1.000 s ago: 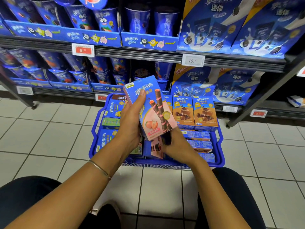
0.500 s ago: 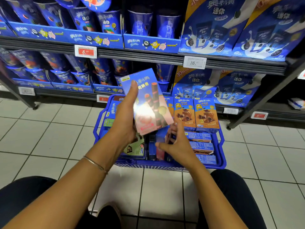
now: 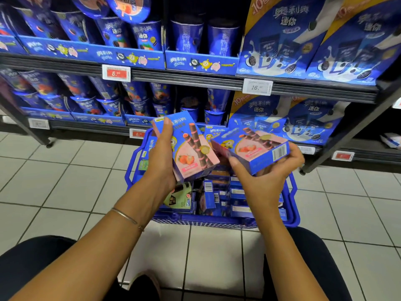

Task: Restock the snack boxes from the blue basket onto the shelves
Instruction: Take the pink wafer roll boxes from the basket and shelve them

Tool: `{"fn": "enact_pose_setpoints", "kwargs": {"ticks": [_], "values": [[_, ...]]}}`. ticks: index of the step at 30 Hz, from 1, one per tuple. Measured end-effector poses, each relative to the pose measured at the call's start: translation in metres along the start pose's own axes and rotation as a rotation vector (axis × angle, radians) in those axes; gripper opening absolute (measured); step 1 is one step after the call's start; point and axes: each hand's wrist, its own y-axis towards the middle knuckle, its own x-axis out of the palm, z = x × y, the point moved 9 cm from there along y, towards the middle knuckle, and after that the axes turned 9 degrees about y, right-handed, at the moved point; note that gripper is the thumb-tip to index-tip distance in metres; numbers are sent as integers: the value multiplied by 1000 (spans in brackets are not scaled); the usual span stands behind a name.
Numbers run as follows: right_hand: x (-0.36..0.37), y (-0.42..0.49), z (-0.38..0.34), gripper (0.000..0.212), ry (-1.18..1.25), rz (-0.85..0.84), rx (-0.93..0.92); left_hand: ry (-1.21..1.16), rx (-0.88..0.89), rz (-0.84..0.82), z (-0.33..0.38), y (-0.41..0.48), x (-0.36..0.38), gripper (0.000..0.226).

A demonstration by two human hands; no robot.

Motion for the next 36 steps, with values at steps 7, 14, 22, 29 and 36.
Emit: {"fn": "enact_pose_setpoints", "kwargs": {"ticks": [7, 14, 22, 29, 36], "values": [[31, -11, -8, 101, 49, -11, -13, 11, -122, -5, -28, 0, 15, 87], [45, -31, 20, 57, 149, -150, 183, 155, -70, 28, -17, 5, 6, 97], [43, -21, 51, 47, 160, -139, 523, 290, 93, 114, 5, -2, 2, 94], [57, -22, 42, 30, 137, -167, 464, 300, 264, -29, 14, -7, 19, 68], [25, -40, 102, 40, 118, -11, 779, 190, 308, -13, 24, -1, 8, 55]]}}
